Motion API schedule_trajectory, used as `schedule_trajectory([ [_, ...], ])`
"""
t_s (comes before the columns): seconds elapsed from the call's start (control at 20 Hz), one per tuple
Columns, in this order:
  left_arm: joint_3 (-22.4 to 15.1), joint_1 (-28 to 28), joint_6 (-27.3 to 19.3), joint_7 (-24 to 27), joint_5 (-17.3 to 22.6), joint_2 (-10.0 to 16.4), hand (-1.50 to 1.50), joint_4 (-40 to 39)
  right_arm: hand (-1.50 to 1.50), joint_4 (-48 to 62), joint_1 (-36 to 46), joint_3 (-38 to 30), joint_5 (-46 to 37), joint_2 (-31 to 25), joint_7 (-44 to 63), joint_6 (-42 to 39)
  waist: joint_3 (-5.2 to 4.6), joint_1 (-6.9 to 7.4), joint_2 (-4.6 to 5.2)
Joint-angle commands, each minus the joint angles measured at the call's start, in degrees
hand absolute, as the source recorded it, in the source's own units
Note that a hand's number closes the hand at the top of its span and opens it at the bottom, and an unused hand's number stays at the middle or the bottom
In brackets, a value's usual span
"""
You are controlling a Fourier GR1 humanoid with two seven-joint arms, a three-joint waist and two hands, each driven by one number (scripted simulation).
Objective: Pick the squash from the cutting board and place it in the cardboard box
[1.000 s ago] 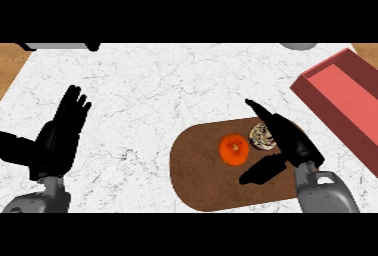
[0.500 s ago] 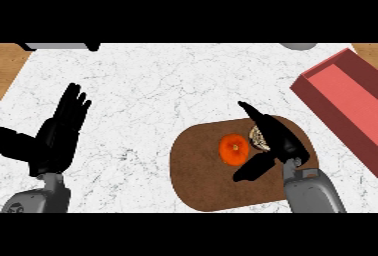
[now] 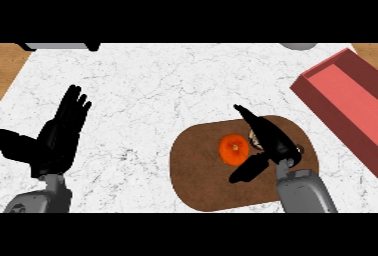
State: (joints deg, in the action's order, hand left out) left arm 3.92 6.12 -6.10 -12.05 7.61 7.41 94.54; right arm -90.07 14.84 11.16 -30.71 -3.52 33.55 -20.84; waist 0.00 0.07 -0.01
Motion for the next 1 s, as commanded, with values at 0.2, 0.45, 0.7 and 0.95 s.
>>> schedule_trajectory([
  [0.2, 1.2, -1.1, 1.4, 1.6, -0.2, -0.4, 0.00, -0.3, -1.50, 6.0, 1.4, -1.6, -2.4, 0.4, -4.3, 0.6, 0.00, 0.10, 0.02],
  [0.45, -0.2, -1.4, -0.1, -5.1, -1.4, -0.9, 0.00, 6.1, -1.50, 2.7, -1.6, 0.8, -4.2, 2.4, -4.0, 1.5, 0.00, 0.03, -0.03],
  [0.7, -0.5, -1.6, 0.3, -0.2, -2.9, -1.9, 0.00, 2.6, 1.50, 1.8, -0.1, 2.0, -6.1, 1.9, -5.2, 0.2, 0.00, 0.02, -0.01],
  [0.95, 0.7, -0.8, 0.4, 1.6, -2.4, -2.2, 0.00, -0.3, 1.50, 4.9, -2.9, 4.4, -12.9, -0.8, -13.8, 7.1, 0.00, -0.02, 0.02],
])
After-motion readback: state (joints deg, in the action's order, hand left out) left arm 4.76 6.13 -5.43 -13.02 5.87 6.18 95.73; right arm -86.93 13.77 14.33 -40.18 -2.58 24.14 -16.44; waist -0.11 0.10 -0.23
